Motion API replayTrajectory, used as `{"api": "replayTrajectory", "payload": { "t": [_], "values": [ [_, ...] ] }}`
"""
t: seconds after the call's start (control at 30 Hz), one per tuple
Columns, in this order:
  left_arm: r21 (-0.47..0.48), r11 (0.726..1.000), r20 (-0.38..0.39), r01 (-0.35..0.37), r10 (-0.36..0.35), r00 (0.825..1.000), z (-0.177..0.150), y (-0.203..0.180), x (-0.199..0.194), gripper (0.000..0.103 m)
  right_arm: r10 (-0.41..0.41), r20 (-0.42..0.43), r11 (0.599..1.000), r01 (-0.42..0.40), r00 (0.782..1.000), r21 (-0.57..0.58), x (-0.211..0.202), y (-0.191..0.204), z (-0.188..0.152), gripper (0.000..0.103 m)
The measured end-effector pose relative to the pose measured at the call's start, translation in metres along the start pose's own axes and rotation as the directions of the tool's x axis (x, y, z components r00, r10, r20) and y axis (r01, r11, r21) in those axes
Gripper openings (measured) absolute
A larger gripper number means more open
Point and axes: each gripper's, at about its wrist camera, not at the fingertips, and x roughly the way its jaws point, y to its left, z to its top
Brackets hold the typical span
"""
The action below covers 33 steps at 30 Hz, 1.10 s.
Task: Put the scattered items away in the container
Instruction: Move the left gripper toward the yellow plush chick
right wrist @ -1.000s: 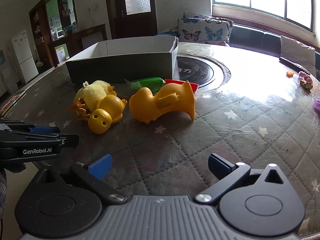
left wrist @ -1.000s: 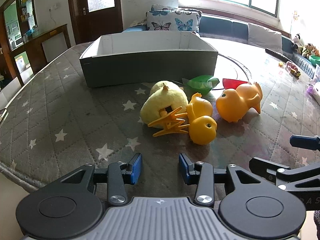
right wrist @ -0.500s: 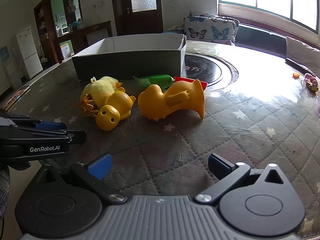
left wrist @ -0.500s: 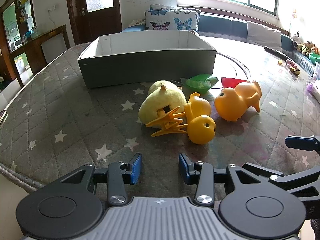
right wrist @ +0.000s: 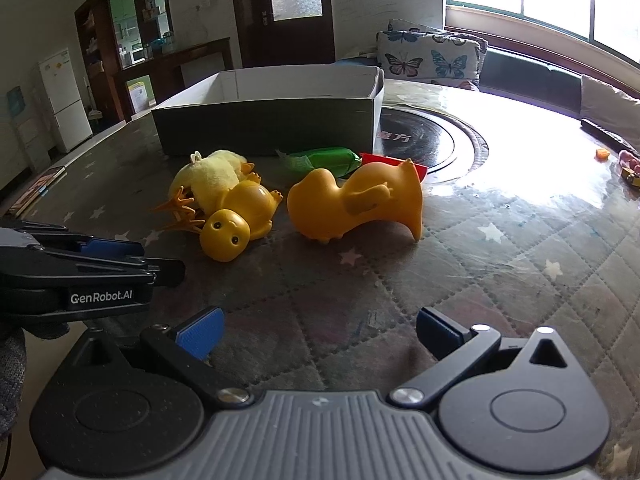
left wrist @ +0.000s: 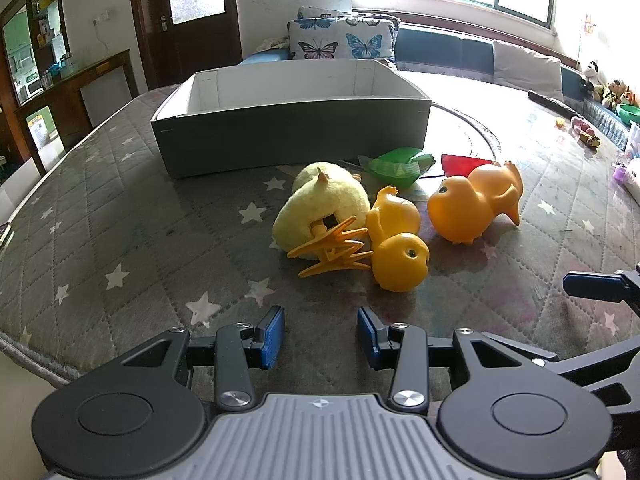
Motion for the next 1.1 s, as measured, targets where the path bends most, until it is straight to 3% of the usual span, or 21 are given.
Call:
{"api": "replayTrajectory", "payload": {
  "t": [1.1],
  "values": [
    [-0.005,1.0,-0.028,0.017,-0.017,0.999,0.015,0.001,0.011,0.043,0.028,-0.013,0.999,-0.028,1.0,-0.027,0.013,0.001,0.017,0.103]
  ]
}}
